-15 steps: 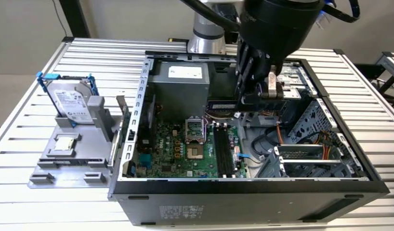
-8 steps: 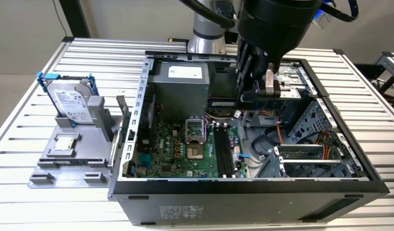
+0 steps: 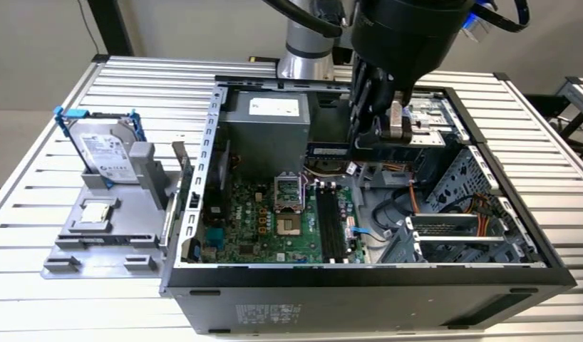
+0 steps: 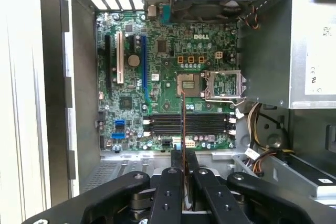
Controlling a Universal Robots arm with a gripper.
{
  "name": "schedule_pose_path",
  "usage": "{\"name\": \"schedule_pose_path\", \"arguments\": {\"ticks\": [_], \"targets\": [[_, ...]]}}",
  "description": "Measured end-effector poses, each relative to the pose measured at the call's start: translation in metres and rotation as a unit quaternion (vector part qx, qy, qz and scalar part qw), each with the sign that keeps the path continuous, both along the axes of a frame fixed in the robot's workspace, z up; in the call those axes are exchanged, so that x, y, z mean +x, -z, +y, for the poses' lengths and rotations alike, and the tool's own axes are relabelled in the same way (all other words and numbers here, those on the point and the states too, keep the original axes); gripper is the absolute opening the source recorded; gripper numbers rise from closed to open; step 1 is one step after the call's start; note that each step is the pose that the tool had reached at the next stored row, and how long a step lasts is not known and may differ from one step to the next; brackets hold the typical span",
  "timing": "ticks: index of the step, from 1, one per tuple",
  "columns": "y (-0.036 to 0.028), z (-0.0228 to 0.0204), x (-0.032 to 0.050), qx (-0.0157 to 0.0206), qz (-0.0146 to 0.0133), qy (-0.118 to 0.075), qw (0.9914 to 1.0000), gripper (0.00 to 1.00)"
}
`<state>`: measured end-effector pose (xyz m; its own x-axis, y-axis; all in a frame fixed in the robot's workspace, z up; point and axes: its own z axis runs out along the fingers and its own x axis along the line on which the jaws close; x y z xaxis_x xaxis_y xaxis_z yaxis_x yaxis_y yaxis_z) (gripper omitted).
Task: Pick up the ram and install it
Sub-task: 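Insert the ram into the slot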
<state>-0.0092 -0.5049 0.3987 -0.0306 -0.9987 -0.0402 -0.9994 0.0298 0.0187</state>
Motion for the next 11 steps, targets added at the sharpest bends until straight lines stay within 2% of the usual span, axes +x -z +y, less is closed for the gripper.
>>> {"name": "schedule_pose_path", "arguments": {"ticks": [11], "targets": [[0.0010, 0.0277, 0.0000, 0.0000, 0.0000, 0.003, 1.00000, 0.00]]}}
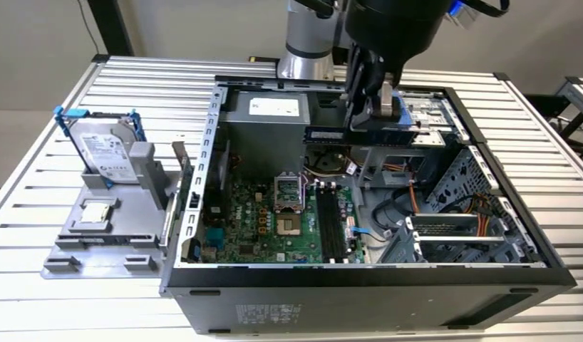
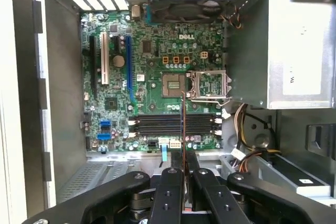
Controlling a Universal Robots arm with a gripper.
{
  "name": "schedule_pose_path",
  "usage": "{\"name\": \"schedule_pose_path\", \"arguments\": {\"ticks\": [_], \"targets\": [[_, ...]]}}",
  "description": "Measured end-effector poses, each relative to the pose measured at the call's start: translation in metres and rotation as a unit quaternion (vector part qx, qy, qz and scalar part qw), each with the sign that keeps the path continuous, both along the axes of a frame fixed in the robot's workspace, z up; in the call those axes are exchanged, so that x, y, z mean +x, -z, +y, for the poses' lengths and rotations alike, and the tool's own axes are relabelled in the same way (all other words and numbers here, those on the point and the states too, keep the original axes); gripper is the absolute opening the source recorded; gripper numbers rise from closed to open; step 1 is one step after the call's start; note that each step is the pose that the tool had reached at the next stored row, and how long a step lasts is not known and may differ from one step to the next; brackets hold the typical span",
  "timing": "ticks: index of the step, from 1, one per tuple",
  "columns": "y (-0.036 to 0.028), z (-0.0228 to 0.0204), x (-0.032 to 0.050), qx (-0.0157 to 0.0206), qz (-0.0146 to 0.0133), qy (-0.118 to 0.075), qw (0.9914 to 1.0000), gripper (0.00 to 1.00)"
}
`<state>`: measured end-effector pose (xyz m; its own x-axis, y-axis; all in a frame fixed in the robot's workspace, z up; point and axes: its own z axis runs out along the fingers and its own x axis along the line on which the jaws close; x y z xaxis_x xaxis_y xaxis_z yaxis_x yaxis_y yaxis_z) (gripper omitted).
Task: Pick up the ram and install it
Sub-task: 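Insert the ram into the slot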
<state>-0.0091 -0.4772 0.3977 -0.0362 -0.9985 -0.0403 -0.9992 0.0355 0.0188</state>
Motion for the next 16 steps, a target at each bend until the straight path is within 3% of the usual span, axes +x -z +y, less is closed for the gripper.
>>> {"name": "schedule_pose_path", "arguments": {"ticks": [9, 13, 16], "targets": [[0.0004, 0.0166, 0.0000, 0.0000, 0.0000, 0.003, 1.00000, 0.00], [0.0004, 0.0219, 0.0000, 0.0000, 0.0000, 0.004, 0.99999, 0.00], [0.0004, 0.0222, 0.0000, 0.0000, 0.0000, 0.004, 0.99999, 0.00]]}}
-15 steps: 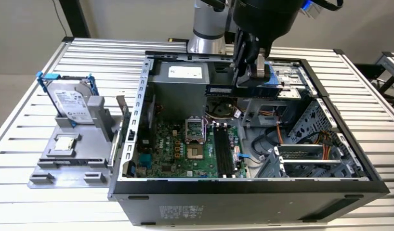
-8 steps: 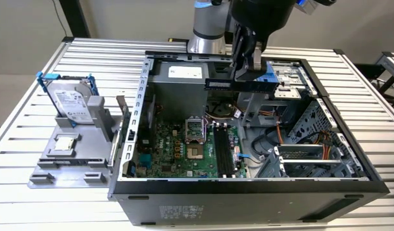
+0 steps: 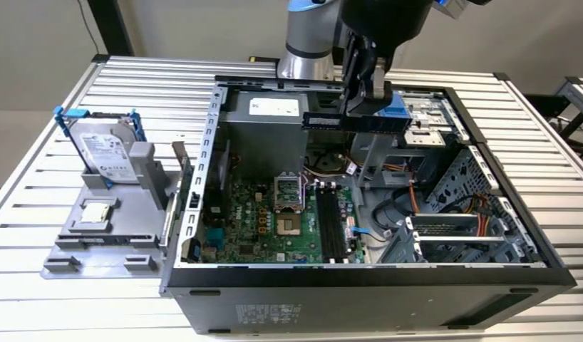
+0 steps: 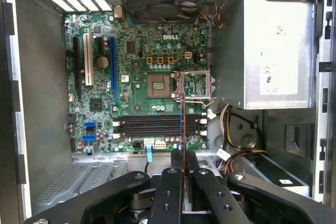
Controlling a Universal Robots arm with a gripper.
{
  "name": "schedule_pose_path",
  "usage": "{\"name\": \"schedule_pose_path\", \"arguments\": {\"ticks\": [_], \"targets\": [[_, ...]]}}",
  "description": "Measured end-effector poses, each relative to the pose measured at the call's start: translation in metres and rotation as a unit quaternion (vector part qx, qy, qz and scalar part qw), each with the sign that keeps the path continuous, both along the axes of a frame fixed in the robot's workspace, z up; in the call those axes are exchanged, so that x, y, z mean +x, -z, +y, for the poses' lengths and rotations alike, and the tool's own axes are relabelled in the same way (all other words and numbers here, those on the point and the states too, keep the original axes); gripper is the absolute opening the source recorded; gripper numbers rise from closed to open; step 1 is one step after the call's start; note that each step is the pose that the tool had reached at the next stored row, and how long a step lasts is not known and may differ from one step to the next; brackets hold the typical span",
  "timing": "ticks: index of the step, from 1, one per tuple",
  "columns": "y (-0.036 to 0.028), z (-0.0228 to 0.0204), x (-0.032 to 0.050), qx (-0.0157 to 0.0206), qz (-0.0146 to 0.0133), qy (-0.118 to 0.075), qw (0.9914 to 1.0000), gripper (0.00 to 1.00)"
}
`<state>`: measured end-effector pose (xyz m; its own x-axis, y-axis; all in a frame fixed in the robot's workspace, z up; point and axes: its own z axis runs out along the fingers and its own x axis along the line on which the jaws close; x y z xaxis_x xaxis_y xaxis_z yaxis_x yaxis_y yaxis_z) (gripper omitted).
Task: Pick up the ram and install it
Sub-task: 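Insert the ram into the slot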
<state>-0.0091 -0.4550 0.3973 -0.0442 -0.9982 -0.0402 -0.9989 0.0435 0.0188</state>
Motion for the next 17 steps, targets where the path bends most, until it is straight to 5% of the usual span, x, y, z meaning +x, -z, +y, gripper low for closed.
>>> {"name": "schedule_pose_path", "arguments": {"ticks": [14, 17], "targets": [[0.0000, 0.0003, 0.0000, 0.0000, 0.0000, 0.001, 1.00000, 0.00], [0.0000, 0.0003, 0.0000, 0.0000, 0.0000, 0.026, 0.99967, 0.00]]}}
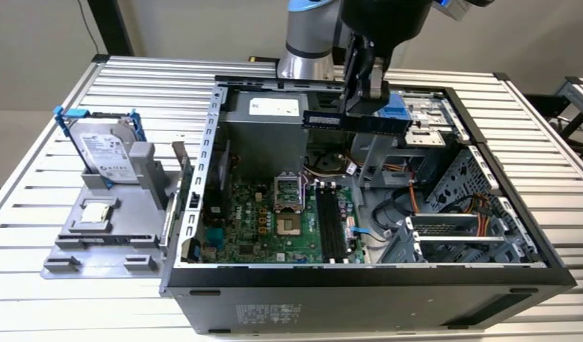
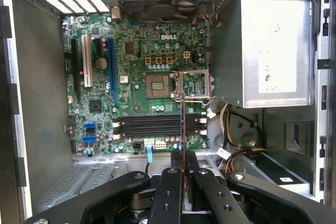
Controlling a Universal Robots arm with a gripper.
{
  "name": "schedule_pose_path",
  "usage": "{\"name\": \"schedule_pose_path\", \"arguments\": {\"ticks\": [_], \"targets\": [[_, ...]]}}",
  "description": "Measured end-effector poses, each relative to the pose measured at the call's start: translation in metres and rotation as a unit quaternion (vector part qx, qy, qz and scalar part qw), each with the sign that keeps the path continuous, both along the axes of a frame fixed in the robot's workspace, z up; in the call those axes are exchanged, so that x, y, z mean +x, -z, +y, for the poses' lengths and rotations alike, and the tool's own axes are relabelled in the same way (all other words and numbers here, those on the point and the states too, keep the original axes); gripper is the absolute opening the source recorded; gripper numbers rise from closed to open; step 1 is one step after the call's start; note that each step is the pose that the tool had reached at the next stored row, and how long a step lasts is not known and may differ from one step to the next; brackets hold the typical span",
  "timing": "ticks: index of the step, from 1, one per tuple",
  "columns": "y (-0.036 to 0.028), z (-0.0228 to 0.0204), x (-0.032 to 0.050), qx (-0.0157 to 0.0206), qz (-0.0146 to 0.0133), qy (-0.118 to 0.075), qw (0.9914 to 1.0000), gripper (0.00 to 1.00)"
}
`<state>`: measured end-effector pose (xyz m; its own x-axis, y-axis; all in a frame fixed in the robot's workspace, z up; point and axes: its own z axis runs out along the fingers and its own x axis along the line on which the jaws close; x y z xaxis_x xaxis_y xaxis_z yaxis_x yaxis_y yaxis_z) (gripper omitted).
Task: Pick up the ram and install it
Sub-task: 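Insert the ram into the slot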
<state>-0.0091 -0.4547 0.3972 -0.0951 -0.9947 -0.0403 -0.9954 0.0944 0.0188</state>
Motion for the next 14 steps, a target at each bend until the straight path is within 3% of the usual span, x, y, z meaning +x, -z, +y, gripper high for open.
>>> {"name": "schedule_pose_path", "arguments": {"ticks": [4, 7, 10, 14], "targets": [[0.0000, 0.0000, 0.0000, 0.0000, 0.0000, 0.036, 0.99934, 0.00], [0.0000, 0.0000, 0.0000, 0.0000, 0.0000, 0.064, 0.99795, 0.00], [0.0000, 0.0000, 0.0000, 0.0000, 0.0000, 0.091, 0.99588, 0.00], [0.0000, 0.0000, 0.0000, 0.0000, 0.0000, 0.127, 0.99194, 0.00]]}}
